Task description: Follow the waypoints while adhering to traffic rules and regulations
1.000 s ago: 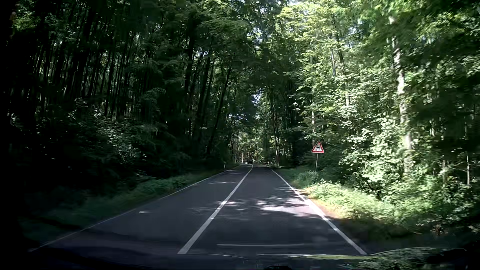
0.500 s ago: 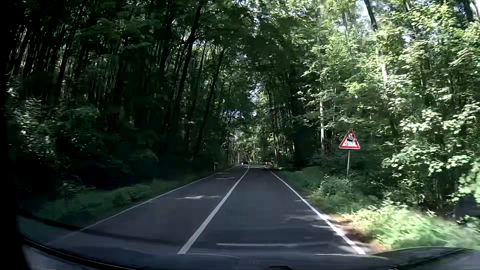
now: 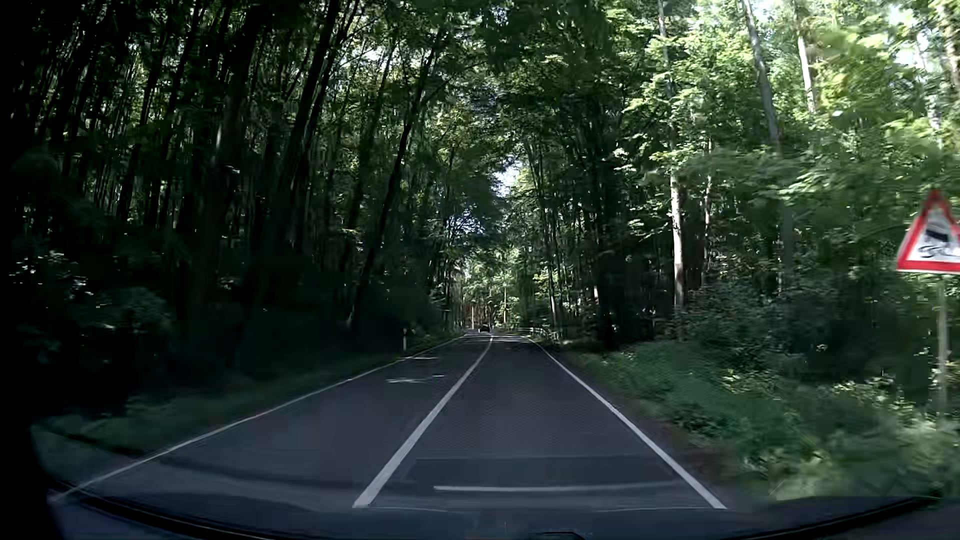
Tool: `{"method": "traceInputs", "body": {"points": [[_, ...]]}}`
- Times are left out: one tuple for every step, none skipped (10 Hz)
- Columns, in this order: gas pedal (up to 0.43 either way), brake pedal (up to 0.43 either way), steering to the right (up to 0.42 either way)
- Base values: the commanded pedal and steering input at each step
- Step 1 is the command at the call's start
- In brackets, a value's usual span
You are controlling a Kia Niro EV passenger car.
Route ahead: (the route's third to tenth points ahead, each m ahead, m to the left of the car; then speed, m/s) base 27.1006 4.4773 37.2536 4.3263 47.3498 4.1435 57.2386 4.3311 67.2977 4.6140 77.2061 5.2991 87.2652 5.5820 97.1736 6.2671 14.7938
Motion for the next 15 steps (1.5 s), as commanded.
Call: {"method": "traceInputs", "body": {"points": [[0.421, 0.000, 0.002], [0.409, 0.000, 0.000], [0.390, 0.000, -0.003], [0.370, 0.000, -0.003], [0.350, 0.000, -0.003], [0.331, 0.000, -0.003], [0.319, 0.000, -0.003], [0.319, 0.000, -0.003], [0.319, 0.000, -0.003], [0.319, 0.000, -0.003], [0.319, 0.000, -0.003], [0.319, 0.000, -0.004], [0.319, 0.000, -0.004], [0.319, 0.000, -0.004], [0.319, 0.000, -0.004]]}}
